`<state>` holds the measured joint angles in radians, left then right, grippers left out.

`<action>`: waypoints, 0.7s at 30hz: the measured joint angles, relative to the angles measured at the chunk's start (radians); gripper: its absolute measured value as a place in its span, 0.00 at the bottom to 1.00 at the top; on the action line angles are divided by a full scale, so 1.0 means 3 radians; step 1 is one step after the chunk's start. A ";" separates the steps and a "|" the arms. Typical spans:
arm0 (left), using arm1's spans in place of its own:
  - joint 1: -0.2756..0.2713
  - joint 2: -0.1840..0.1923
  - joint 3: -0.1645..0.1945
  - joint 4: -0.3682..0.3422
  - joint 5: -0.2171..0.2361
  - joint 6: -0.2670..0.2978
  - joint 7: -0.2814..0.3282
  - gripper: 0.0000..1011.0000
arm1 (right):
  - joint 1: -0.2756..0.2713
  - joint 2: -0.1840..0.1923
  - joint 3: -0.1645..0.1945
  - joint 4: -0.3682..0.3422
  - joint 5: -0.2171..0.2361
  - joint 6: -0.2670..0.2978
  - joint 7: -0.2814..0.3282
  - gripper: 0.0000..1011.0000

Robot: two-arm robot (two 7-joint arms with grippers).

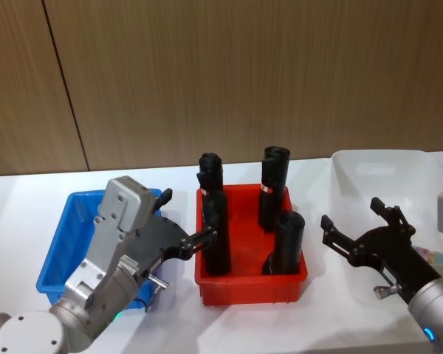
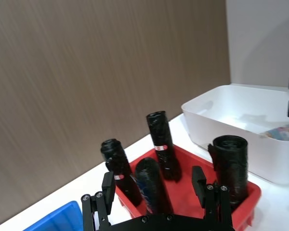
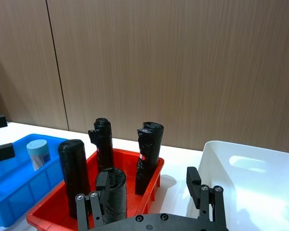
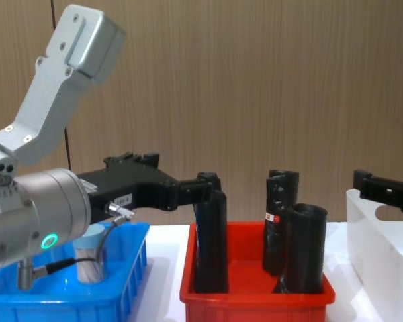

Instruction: Pick the cotton swabs from the blue box and place them into the white box.

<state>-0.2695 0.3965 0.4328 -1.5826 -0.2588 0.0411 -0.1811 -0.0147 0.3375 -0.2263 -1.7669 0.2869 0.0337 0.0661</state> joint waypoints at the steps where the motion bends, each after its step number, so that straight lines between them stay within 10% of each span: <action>1: 0.0006 -0.0003 0.0004 -0.0007 0.0009 -0.0004 0.0028 0.99 | 0.0000 0.0000 0.0000 0.0000 0.0000 0.0000 0.0000 0.99; 21: 0.0110 -0.0049 0.0074 -0.0149 0.0196 -0.0094 0.0565 0.99 | 0.0000 0.0000 0.0002 0.0000 0.0001 0.0001 0.0002 0.99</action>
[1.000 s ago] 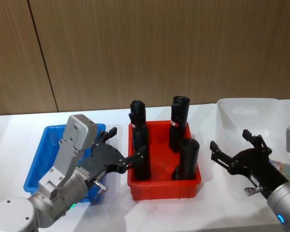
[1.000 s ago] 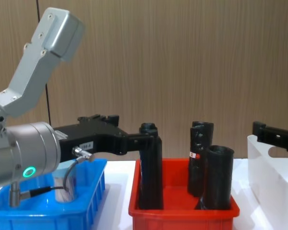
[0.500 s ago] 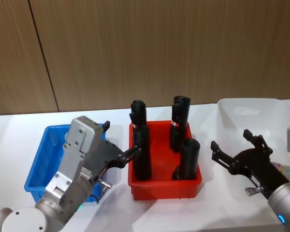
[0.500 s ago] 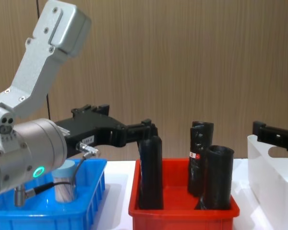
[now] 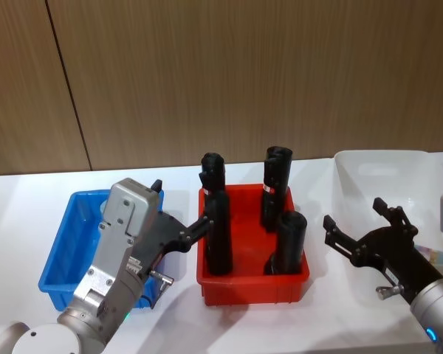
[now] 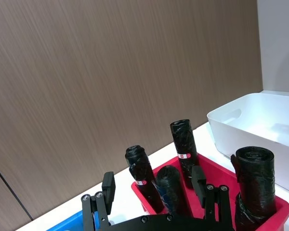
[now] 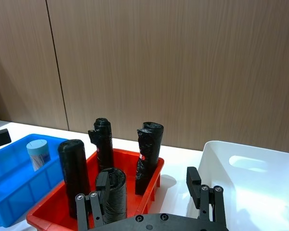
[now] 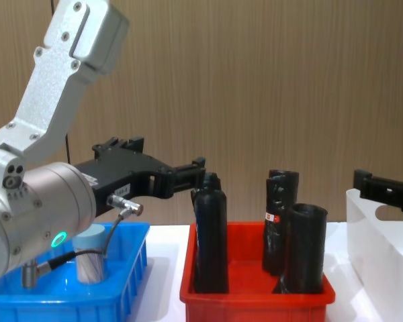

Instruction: Pick the cotton swabs from the blue box and place them into the white box.

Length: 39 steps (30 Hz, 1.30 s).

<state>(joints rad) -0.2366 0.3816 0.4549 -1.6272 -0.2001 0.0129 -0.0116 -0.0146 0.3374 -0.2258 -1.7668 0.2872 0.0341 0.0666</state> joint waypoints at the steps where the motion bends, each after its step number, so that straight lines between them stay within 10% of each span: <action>1: 0.0000 0.0000 0.0000 0.0000 0.0000 0.0000 0.0001 0.99 | 0.0000 0.0000 0.0000 0.0000 0.0000 0.0000 0.0000 0.99; 39: -0.0002 0.0002 -0.0003 0.0004 -0.0001 0.0004 0.0002 0.99 | 0.0386 -0.0087 -0.0037 0.0405 0.0061 0.0398 0.0800 0.99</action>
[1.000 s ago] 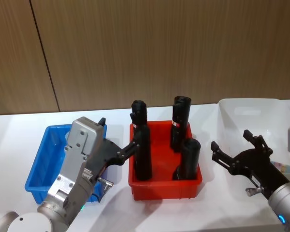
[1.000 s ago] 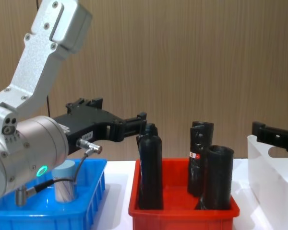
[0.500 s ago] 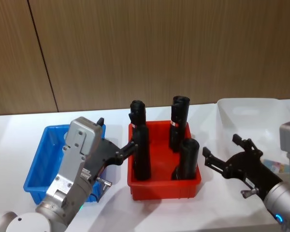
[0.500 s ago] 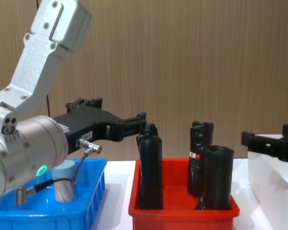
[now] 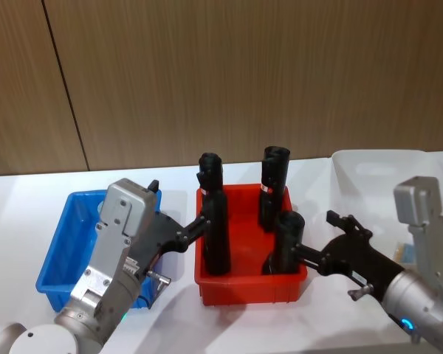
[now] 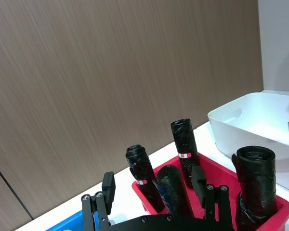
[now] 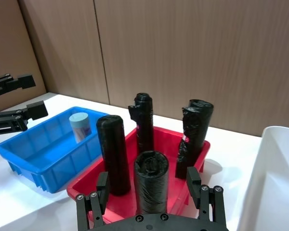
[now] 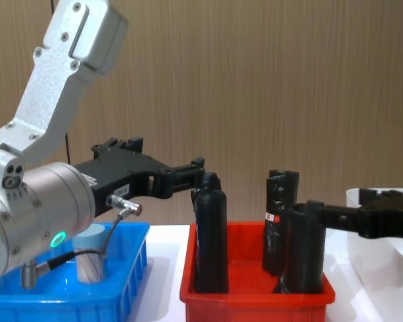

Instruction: Pick the cotton swabs from the blue box and place them into the white box.

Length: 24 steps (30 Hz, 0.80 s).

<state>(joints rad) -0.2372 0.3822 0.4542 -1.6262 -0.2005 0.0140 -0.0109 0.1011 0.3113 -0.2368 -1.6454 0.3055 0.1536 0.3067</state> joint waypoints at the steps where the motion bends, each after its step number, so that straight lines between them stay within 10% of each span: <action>1: 0.0000 0.0000 0.0000 0.0000 0.0000 0.0000 0.0000 0.99 | 0.0017 -0.0008 -0.0005 0.0020 -0.0010 0.0005 0.0015 0.99; 24: 0.0000 0.0000 0.0000 0.0000 0.0000 0.0000 0.0000 0.99 | 0.0476 -0.0232 -0.0091 0.0666 -0.0222 0.0061 0.0214 0.99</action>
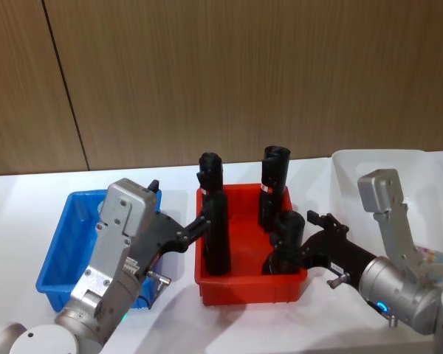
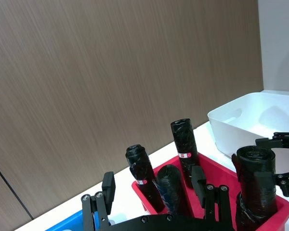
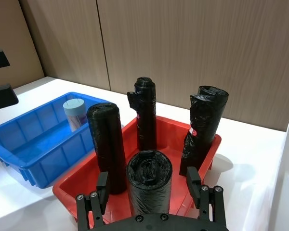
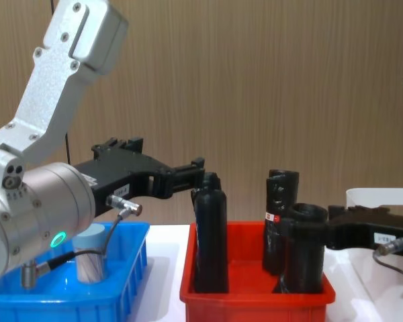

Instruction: Pick the cotton swabs from the blue box and place them into the white box.

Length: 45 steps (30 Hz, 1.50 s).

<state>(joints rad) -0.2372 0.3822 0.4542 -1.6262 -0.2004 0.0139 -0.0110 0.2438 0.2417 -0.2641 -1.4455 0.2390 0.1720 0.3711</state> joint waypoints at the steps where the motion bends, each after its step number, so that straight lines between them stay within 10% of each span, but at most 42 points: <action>1: 0.0000 0.0000 0.0000 0.0000 0.0000 0.0000 0.0000 0.99 | 0.0019 -0.0009 -0.0005 0.0028 -0.0005 0.0000 0.0009 0.99; 22: 0.0000 0.0000 0.0000 0.0000 0.0000 0.0000 0.0000 0.99 | 0.0140 -0.0067 -0.0043 0.0212 -0.0053 -0.0009 0.0103 0.47; 45: 0.0000 0.0000 0.0000 0.0000 0.0000 0.0000 0.0000 0.99 | 0.0107 0.0054 0.0050 -0.0344 -0.0024 0.0008 0.0008 0.35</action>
<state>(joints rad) -0.2371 0.3821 0.4542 -1.6262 -0.2004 0.0138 -0.0109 0.2760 0.2579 -0.2491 -1.5487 0.2318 0.1743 0.3734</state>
